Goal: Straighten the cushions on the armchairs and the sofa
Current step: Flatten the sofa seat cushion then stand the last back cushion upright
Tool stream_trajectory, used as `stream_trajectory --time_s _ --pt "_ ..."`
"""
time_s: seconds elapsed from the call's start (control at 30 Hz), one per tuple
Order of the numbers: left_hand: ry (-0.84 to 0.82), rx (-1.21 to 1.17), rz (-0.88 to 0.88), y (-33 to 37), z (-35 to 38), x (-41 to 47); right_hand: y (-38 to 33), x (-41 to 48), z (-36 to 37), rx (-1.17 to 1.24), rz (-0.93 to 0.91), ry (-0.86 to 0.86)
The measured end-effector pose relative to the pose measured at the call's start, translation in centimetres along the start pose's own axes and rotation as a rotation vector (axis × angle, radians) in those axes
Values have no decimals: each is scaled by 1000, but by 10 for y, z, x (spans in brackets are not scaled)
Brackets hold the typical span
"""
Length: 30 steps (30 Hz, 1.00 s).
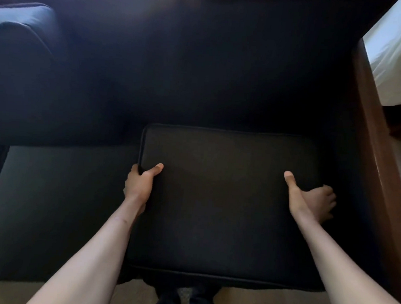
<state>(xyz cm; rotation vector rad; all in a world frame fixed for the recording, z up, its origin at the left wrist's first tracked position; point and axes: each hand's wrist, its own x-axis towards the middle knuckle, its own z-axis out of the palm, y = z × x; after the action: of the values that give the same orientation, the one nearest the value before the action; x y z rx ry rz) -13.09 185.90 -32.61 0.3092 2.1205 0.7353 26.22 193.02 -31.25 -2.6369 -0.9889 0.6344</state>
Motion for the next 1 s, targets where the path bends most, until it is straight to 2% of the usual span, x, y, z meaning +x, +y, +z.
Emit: stream_trajectory --time_s 0.1,0.27,0.33,0.47,0.57,0.63,0.73,0.83,0.93,1.0 --pt "75 -87 43 3 -21 -14 -18 -15 -12 87 -75 30" --pt "164 -258 263 53 -63 -39 -63 -43 -49 268 -181 27" --pt "112 -377 301 74 -89 -48 -75 -55 -66 364 -232 2" --pt "-181 -691 354 102 -139 -78 -83 -79 -88 572 -360 -16" --pt "-207 -763 353 98 -163 -94 -76 -105 -89 733 -344 -130" --pt "-214 -804 318 85 -174 -102 -66 -122 -86 758 -303 -221" --pt "-168 -792 290 73 -186 -107 -55 -142 -93 737 -335 -275" --pt "-56 -639 334 78 -197 -112 -66 -157 -117 612 -488 -153" --pt "-54 -527 345 80 -204 -114 -100 -178 -138 249 -834 44" --pt "-70 -490 390 75 -209 -111 -129 -199 -139 13 -1113 -23"
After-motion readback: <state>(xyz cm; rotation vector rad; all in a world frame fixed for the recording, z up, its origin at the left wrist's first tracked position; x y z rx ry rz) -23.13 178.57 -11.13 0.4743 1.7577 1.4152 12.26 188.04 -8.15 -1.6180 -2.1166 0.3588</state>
